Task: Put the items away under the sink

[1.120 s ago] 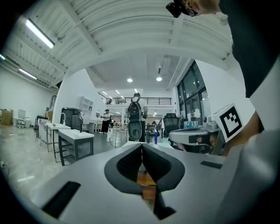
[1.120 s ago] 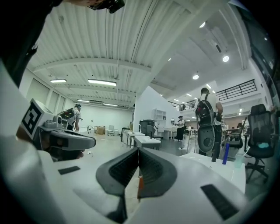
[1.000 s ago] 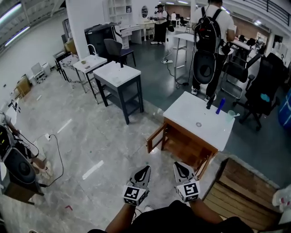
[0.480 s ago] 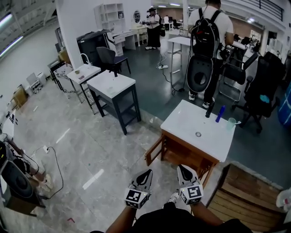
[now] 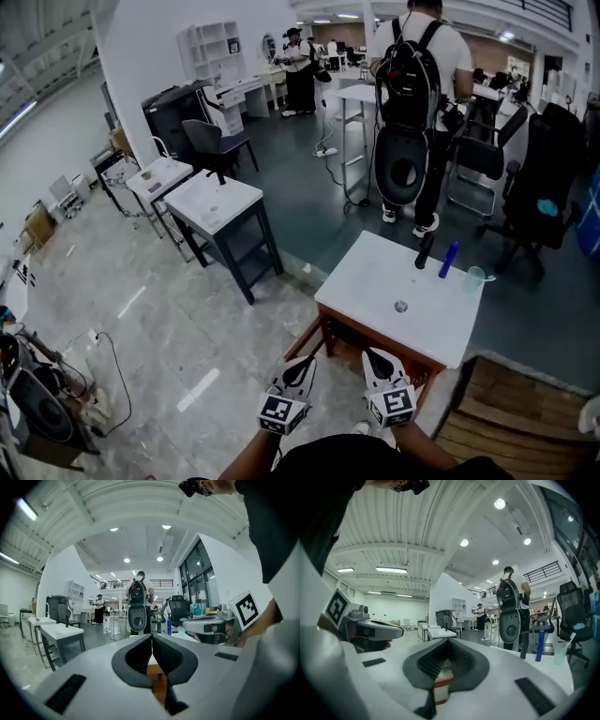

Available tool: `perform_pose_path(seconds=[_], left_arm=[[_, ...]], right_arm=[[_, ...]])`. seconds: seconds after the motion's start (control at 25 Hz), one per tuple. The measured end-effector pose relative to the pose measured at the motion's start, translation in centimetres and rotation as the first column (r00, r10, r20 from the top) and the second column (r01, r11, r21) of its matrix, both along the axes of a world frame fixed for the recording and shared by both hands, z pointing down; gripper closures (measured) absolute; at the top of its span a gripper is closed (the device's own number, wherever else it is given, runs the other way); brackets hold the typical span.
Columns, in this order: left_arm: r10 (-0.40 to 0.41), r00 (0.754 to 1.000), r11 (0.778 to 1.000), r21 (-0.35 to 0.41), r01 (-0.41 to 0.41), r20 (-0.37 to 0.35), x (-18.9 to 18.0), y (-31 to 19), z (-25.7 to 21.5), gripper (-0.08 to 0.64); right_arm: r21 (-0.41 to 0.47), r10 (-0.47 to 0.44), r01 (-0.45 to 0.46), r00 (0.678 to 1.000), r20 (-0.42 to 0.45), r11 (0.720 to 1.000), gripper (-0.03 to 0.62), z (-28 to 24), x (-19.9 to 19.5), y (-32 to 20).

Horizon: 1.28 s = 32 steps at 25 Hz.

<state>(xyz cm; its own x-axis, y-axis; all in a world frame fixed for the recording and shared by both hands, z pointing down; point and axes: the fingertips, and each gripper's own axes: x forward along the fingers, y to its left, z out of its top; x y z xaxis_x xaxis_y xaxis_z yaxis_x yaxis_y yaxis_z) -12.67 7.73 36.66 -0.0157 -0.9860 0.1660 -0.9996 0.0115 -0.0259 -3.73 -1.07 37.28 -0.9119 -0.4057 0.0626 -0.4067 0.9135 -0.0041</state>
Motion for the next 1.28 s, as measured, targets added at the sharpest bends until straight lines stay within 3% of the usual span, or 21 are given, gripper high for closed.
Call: perform_pose_path(seconds=[0.16,0.56,0.76,0.92,1.12,1.28], left_arm=[[0.028,0.999,0.999,-0.018,-0.028,0.041,0.7,-4.3,0.7,0.538],[0.12,0.993,0.992,-0.03,-0.12,0.0,2.3,-11.9,0.7,0.538],[0.213,0.977,0.976,-0.042,-0.214,-0.008,3.3,-16.3,1.6,0.538],[0.302,0.953,0.952,-0.033,-0.303,-0.017,3.6,-19.6,1.9,0.538],[0.384,0.923,0.923,-0.009,-0.384,-0.017,1.7,-23.2,1.5,0.538],[0.467,0.884,0.884,-0.007,-0.467,-0.027,0.6,-25.5,1.8,0.538]], right_arm=[[-0.025,0.012,-0.012,1.0,-0.014,1.0,0.574,0.5,0.5,-4.0],[-0.041,0.098,-0.099,0.995,-0.025,0.994,0.574,1.4,3.4,-9.9],[-0.077,0.164,-0.169,0.984,-0.065,0.983,0.574,3.2,5.3,-12.4],[-0.061,0.226,-0.228,0.973,-0.042,0.972,0.573,2.8,5.7,-14.2],[-0.068,0.381,-0.385,0.923,-0.064,0.921,0.574,2.9,4.3,-16.1],[-0.098,0.484,-0.491,0.871,-0.084,0.866,0.572,4.0,4.3,-17.0]])
